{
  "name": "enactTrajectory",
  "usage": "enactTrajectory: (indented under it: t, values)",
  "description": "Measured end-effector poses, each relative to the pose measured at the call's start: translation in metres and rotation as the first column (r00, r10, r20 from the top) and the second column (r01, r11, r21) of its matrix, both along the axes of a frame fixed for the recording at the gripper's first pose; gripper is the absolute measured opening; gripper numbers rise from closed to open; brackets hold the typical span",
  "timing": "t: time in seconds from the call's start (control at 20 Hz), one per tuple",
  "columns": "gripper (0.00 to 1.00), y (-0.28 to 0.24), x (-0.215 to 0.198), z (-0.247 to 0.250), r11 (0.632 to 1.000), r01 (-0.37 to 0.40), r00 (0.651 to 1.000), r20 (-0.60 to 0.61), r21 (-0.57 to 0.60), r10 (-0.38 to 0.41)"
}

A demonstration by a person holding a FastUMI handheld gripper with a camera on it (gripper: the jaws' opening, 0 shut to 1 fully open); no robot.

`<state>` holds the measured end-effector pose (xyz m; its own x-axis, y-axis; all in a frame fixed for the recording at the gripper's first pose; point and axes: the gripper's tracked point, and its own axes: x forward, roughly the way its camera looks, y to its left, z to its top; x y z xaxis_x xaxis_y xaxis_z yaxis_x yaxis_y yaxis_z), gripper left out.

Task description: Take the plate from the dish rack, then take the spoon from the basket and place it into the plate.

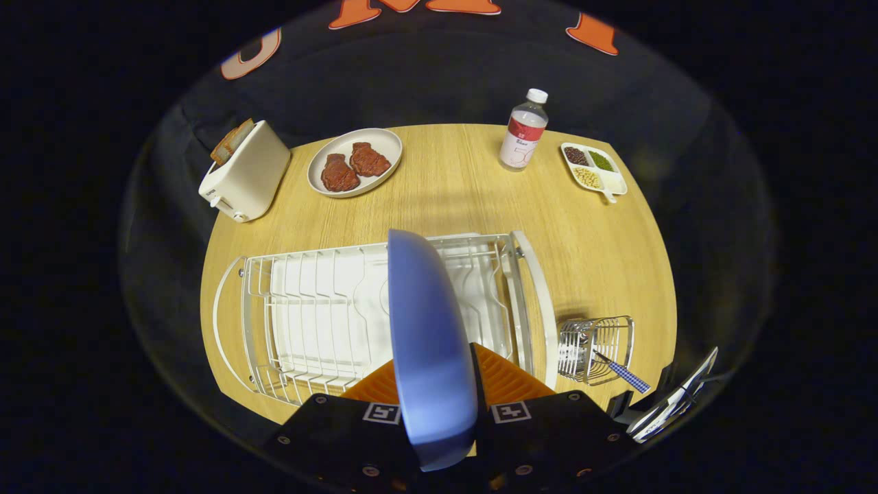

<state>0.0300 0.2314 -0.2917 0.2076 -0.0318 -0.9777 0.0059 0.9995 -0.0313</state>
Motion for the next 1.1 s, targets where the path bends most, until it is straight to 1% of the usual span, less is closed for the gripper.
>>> enactTrajectory:
  t: [0.1,0.2,0.25,0.4,0.65,0.8,0.95,1.1]
  values:
    - [0.30,-0.003,-0.003,0.008,0.999,0.038,0.999,0.010,0.001,-0.038]
    - [0.30,-0.007,-0.012,0.017,0.997,0.078,0.997,0.018,0.015,-0.078]
    - [0.30,-0.010,-0.015,0.024,0.996,0.084,0.996,0.031,0.023,-0.085]
    - [0.30,-0.021,-0.031,0.042,0.995,0.079,0.995,0.060,0.060,-0.082]
    - [0.30,-0.044,-0.066,0.057,0.981,0.095,0.992,0.072,0.168,-0.108]
    - [0.30,-0.058,-0.095,0.057,0.964,0.096,0.992,0.051,0.246,-0.112]
    - [0.30,-0.076,-0.121,0.049,0.948,0.117,0.991,0.025,0.297,-0.130]
    - [0.30,-0.084,-0.144,0.040,0.922,0.117,0.992,0.009,0.370,-0.130]
